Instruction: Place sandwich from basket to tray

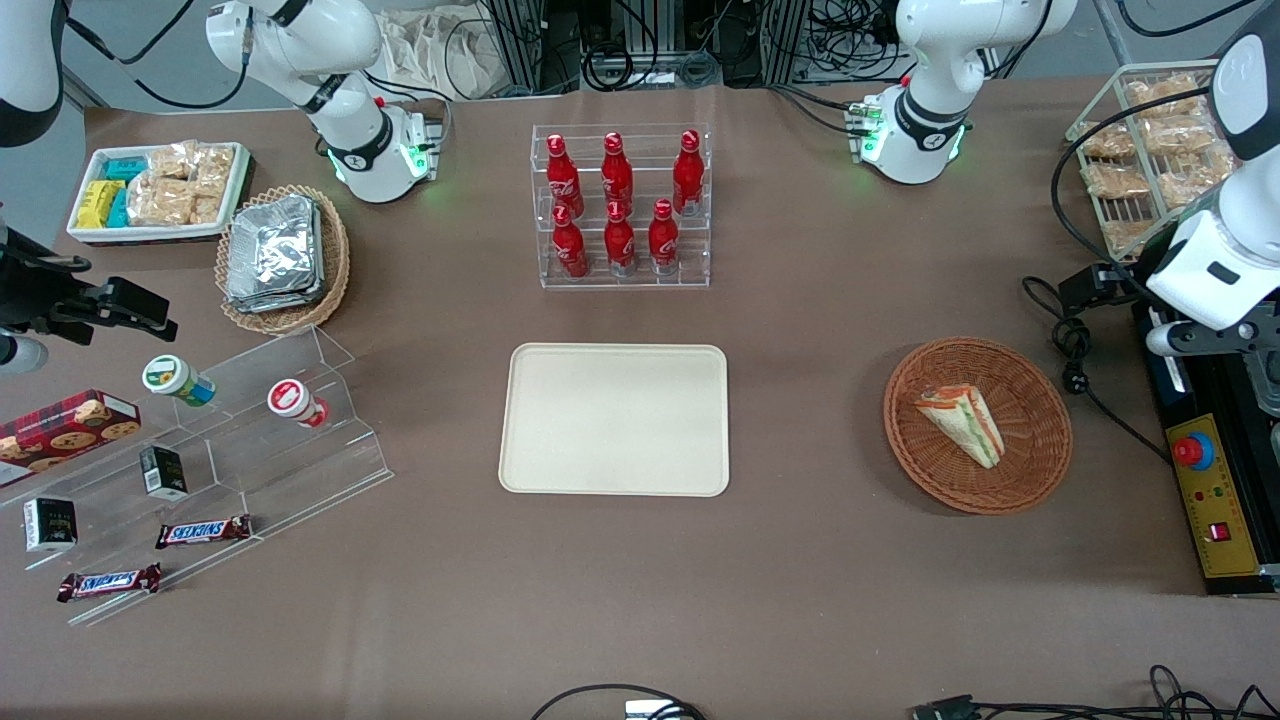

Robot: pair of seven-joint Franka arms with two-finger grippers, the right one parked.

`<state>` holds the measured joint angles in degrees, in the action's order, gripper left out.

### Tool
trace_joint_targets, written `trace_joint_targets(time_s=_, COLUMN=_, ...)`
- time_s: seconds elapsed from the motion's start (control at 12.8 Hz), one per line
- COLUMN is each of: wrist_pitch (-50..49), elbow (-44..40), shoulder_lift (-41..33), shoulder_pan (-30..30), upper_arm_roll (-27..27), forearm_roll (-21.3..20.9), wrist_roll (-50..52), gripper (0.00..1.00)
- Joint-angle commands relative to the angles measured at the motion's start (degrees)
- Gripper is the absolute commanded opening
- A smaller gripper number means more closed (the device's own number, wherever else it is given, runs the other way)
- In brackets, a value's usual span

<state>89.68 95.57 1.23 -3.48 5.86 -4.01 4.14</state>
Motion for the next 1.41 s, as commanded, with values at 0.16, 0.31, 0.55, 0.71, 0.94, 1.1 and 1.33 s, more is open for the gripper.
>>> trace_joint_targets(time_s=0.16, wrist_pitch=-0.21, elbow=0.85, shoulder_lift=-1.14, shoulder_pan=0.14, upper_arm_roll=-0.06, forearm_roll=0.32, wrist_roll=0.6, gripper=1.0)
trace_joint_targets(time_s=0.31, wrist_pitch=-0.21, elbow=0.85, shoulder_lift=-1.14, shoulder_pan=0.14, upper_arm_roll=-0.06, forearm_roll=0.4, wrist_roll=0.6, gripper=1.0)
trace_joint_targets(time_s=0.55, wrist_pitch=-0.12, elbow=0.85, shoulder_lift=-1.05, shoulder_pan=0.23, upper_arm_roll=-0.06, forearm_roll=0.4, wrist_roll=0.69, gripper=1.0)
trace_joint_targets(time_s=0.71, wrist_pitch=-0.03, elbow=0.85, shoulder_lift=-0.97, shoulder_pan=0.05, upper_arm_roll=-0.06, forearm_roll=0.49, wrist_roll=0.78, gripper=1.0)
trace_joint_targets(time_s=0.94, wrist_pitch=0.41, elbow=0.85, shoulder_lift=0.08, shoulder_pan=-0.04, upper_arm_roll=-0.32, forearm_roll=0.32, wrist_roll=0.87, gripper=1.0)
trace_joint_targets(time_s=1.1, wrist_pitch=1.37, elbow=0.58, shoulder_lift=1.58, shoulder_pan=-0.12, upper_arm_roll=-0.32, forearm_roll=0.32, wrist_roll=1.22, gripper=1.0)
trace_joint_targets(time_s=1.33, wrist_pitch=2.25, elbow=0.49, shoulder_lift=5.35, shoulder_pan=-3.19, upper_arm_roll=-0.32, forearm_roll=0.49, wrist_roll=4.02, gripper=1.0)
